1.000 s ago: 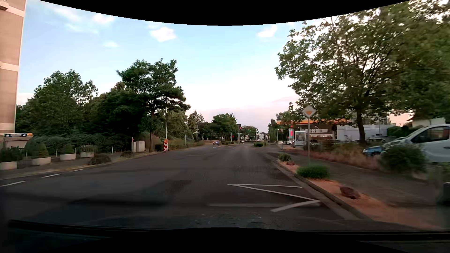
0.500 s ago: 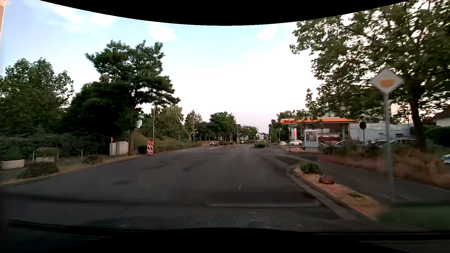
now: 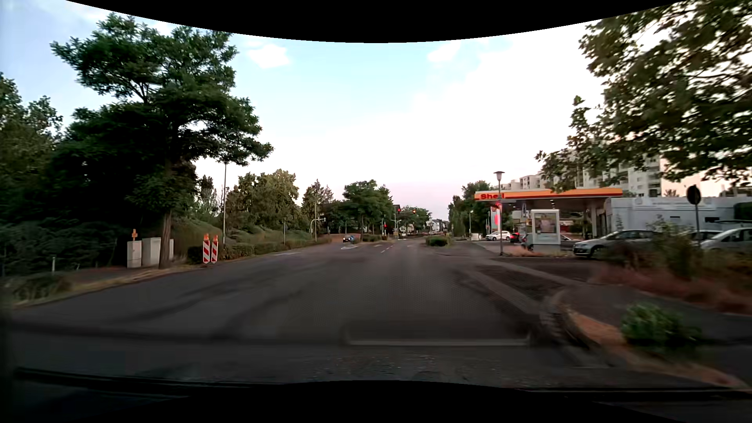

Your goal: Follow the waypoints while adhering to traffic rules and regulations

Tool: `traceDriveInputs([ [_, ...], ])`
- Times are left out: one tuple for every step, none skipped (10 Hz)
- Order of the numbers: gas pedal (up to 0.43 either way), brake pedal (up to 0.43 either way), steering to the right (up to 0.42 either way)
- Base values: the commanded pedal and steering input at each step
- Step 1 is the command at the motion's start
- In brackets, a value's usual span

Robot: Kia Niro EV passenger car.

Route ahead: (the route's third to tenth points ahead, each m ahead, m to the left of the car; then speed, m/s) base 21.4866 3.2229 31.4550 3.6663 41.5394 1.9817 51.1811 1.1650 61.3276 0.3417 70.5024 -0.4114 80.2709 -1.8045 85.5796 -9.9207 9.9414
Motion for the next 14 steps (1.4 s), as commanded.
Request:
traceDriveInputs([
  [0.0,0.0,0.002],
  [0.0,0.0,0.002],
  [0.0,0.0,0.002],
  [0.0,0.0,0.002],
  [0.0,0.0,0.002],
  [0.0,0.0,0.002],
  [0.0,0.0,0.002],
  [0.0,0.0,0.001],
  [0.0,0.0,0.001],
  [0.0,0.0,0.0],
  [0.0,0.0,0.0],
  [0.0,0.0,0.0],
  [0.0,0.0,0.0],
  [0.0,0.0,0.0],
])
